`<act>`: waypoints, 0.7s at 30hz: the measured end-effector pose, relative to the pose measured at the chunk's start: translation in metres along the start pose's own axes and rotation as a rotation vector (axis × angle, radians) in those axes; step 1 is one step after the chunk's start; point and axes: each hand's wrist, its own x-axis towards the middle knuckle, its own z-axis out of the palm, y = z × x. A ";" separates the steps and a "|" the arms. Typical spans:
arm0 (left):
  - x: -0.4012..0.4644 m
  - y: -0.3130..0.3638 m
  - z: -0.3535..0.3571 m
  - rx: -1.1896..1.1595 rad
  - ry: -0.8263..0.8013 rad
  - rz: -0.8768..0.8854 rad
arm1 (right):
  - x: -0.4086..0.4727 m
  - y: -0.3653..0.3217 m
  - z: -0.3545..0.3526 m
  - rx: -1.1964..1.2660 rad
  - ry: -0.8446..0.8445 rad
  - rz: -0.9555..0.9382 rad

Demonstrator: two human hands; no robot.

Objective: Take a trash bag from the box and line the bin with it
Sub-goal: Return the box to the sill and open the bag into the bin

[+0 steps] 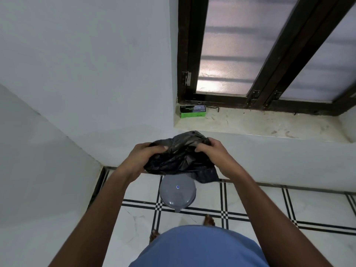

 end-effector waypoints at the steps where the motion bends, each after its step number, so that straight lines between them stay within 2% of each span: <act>1: 0.001 -0.003 0.001 0.062 0.043 0.019 | -0.003 -0.003 -0.002 0.100 -0.050 0.001; 3: 0.002 -0.007 0.001 0.048 0.166 0.010 | -0.011 -0.008 -0.004 0.136 -0.087 -0.033; 4: 0.002 -0.007 0.001 -0.049 0.207 -0.015 | -0.013 -0.008 -0.005 0.098 -0.077 -0.051; 5: 0.002 -0.006 0.001 -0.174 0.230 -0.045 | -0.014 -0.007 -0.005 0.000 -0.039 -0.075; 7: 0.000 -0.004 0.000 -0.363 0.244 -0.085 | -0.013 0.000 -0.007 -0.398 0.096 -0.118; 9: -0.004 -0.002 0.000 -0.401 0.198 -0.071 | -0.012 0.008 -0.003 -0.731 0.214 -0.134; 10: -0.006 -0.001 0.002 -0.388 0.176 -0.055 | -0.014 0.008 -0.002 -0.769 0.213 -0.126; 14: -0.014 0.004 0.007 -0.216 0.132 -0.007 | -0.024 -0.001 0.002 -0.668 -0.023 -0.082; 18: -0.017 0.004 0.019 -0.141 0.074 0.009 | -0.035 -0.011 0.019 -0.660 -0.033 -0.297; 21: -0.021 0.007 0.026 -0.147 0.042 -0.016 | -0.033 -0.011 0.029 -0.563 -0.054 -0.379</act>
